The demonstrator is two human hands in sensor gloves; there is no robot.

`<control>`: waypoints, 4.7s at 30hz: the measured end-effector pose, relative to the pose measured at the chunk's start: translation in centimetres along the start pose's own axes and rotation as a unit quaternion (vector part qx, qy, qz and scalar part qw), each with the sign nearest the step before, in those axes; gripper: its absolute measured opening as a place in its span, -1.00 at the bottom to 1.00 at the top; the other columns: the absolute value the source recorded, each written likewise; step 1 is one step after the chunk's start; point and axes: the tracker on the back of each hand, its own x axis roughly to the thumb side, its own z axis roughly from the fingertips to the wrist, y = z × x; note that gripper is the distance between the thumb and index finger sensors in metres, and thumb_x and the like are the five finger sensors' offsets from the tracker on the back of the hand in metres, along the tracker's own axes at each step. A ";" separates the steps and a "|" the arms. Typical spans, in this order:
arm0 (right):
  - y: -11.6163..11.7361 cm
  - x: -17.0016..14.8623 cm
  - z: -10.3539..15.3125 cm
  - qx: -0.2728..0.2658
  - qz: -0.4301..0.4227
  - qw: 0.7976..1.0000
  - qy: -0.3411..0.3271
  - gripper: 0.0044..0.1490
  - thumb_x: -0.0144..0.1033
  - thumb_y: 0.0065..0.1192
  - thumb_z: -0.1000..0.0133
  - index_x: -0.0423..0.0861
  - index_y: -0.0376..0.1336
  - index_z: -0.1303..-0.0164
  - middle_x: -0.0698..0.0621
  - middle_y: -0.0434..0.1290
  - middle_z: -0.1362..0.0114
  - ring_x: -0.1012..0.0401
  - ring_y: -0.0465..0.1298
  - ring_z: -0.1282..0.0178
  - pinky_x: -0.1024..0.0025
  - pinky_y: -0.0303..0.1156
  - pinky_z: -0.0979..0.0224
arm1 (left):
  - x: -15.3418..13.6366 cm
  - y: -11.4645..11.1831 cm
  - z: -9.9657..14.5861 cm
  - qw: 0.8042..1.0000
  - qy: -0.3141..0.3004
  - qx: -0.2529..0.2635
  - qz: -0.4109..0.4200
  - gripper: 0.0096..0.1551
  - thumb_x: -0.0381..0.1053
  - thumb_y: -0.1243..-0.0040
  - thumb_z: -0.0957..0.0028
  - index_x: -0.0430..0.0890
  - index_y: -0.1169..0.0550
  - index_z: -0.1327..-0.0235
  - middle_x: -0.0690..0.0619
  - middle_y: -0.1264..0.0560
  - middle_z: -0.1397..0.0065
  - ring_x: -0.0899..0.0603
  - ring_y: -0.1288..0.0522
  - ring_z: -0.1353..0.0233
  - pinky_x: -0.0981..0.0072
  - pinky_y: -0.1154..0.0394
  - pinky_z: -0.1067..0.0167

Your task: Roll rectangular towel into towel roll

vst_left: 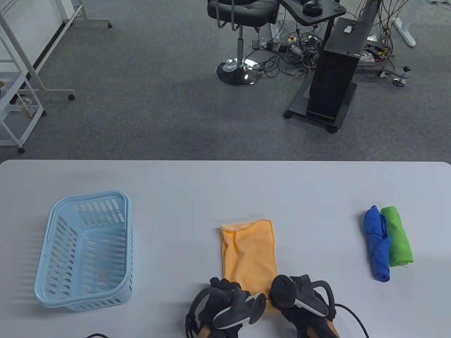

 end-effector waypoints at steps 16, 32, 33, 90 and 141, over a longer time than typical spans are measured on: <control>0.6 0.2 -0.1 0.032 0.002 0.999 -0.009 -0.33 -0.12 0.22 0.24 -0.06 0.37 -0.09 -0.04 0.29 -0.39 -0.01 0.31 -0.47 -0.17 0.17 -0.51 | -2.1 -0.9 -0.5 0.993 0.033 -0.001 0.117 -0.40 0.11 -0.23 0.24 0.06 -0.65 -0.13 -0.03 -0.59 -0.25 -0.26 -0.50 -0.38 -0.33 -0.31 -0.33; 0.3 0.2 -0.2 -0.050 -0.016 0.999 0.012 -0.41 -0.22 0.34 0.27 0.00 0.32 0.00 0.00 0.23 -0.39 0.01 0.28 -0.47 -0.15 0.15 -0.52 | -1.6 -0.7 -1.0 0.995 0.062 0.028 0.074 -0.61 0.08 -0.25 0.16 0.23 -0.56 0.03 0.04 -0.46 -0.16 -0.27 -0.35 -0.36 -0.36 -0.14 -0.40; 0.4 0.3 -0.3 -0.034 -0.002 0.999 0.010 -0.42 -0.21 0.35 0.28 -0.01 0.34 0.02 0.01 0.27 -0.37 0.02 0.32 -0.46 -0.14 0.16 -0.51 | -1.4 -0.5 -1.0 0.996 0.067 0.028 0.060 -0.61 0.09 -0.25 0.16 0.23 -0.58 0.03 0.04 -0.49 -0.13 -0.26 -0.39 -0.34 -0.35 -0.17 -0.39; 1.2 0.5 -0.7 0.018 0.022 0.999 0.029 -0.16 0.00 0.23 0.23 0.09 0.12 -0.31 0.03 0.22 -0.40 0.01 0.27 -0.49 -0.19 0.10 -0.53 | -1.5 -1.3 -1.3 0.997 0.059 -0.002 0.043 -0.30 0.20 -0.29 0.22 -0.01 -0.51 -0.22 -0.09 -0.43 -0.44 -0.33 -0.32 -0.52 -0.37 -0.19 -0.39; 0.3 -0.8 -0.1 -0.053 0.022 0.998 0.027 -0.29 0.01 0.02 0.23 0.10 0.39 -0.13 0.02 0.35 -0.27 0.05 0.37 -0.35 -0.30 -0.01 -0.53 | -3.0 -0.9 -0.7 0.978 0.070 -0.051 0.188 -0.31 0.17 -0.03 0.16 -0.08 -0.63 -0.17 -0.11 -0.60 -0.10 -0.36 -0.38 -0.35 -0.43 -0.12 -0.38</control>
